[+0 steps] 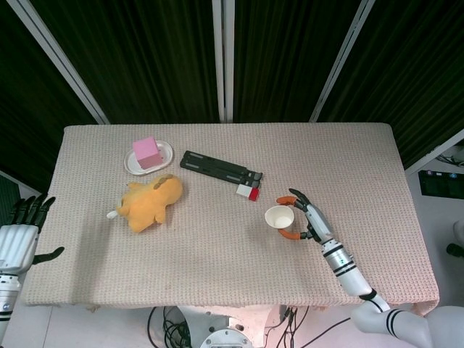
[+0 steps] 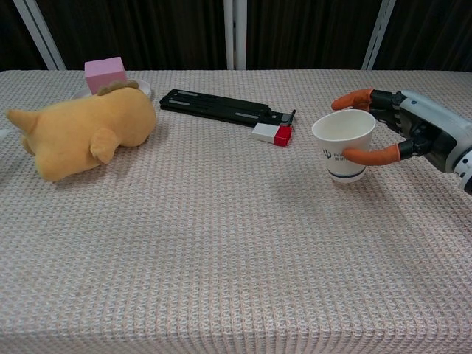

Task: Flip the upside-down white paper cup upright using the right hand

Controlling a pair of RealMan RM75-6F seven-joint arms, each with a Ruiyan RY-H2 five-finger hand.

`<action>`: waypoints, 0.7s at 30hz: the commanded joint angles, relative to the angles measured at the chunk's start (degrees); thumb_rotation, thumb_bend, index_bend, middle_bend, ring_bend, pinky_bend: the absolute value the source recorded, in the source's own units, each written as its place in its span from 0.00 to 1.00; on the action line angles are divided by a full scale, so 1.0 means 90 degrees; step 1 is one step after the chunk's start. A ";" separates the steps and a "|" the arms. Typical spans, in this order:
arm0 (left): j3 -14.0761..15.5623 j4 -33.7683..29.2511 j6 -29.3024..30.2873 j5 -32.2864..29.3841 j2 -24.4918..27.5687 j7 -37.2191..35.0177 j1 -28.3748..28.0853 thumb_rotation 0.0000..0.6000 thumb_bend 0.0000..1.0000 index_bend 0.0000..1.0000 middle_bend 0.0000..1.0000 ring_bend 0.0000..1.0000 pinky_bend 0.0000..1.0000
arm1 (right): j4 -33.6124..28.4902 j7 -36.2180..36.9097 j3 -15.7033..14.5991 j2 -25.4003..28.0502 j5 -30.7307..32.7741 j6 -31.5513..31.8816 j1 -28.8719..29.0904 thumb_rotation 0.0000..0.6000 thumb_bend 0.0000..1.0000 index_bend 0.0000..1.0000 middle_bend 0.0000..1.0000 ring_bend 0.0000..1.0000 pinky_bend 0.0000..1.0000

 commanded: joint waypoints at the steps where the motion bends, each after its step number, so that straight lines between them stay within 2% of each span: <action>1: -0.0002 0.0011 0.0001 -0.0001 -0.0002 -0.0006 -0.0001 1.00 0.06 0.04 0.00 0.00 0.00 | 0.0200 0.0161 -0.0085 -0.0114 -0.0075 -0.0033 -0.0007 1.00 0.12 0.29 0.41 0.00 0.00; 8: -0.0001 0.0028 -0.0018 -0.0012 -0.0004 -0.0020 -0.0005 1.00 0.06 0.04 0.00 0.00 0.00 | 0.0434 0.0175 -0.0177 -0.0173 -0.0172 -0.0009 -0.0008 1.00 0.11 0.28 0.37 0.00 0.00; 11: 0.0009 0.0024 -0.0025 -0.0007 -0.0003 -0.0007 -0.0005 1.00 0.06 0.04 0.00 0.00 0.00 | 0.0450 0.0122 -0.0231 -0.0152 -0.0188 -0.0047 -0.0019 1.00 0.08 0.19 0.31 0.00 0.00; 15: 0.0006 0.0024 -0.0047 -0.0034 -0.0005 -0.0003 -0.0008 1.00 0.06 0.04 0.00 0.00 0.00 | 0.0428 0.0014 -0.0291 -0.0082 -0.0187 -0.0123 -0.0033 1.00 0.02 0.02 0.19 0.00 0.00; 17: -0.0003 0.0017 -0.0051 -0.0052 0.0000 -0.0023 -0.0008 1.00 0.06 0.04 0.00 0.00 0.00 | 0.0365 -0.0007 -0.0296 -0.0019 -0.0201 -0.0072 -0.0054 1.00 0.00 0.00 0.11 0.00 0.00; 21: -0.0002 0.0021 -0.0051 -0.0049 0.0002 -0.0037 -0.0007 1.00 0.06 0.04 0.00 0.00 0.00 | 0.0283 -0.0168 -0.0272 0.0080 -0.0269 0.0257 -0.0158 1.00 0.00 0.00 0.03 0.00 0.00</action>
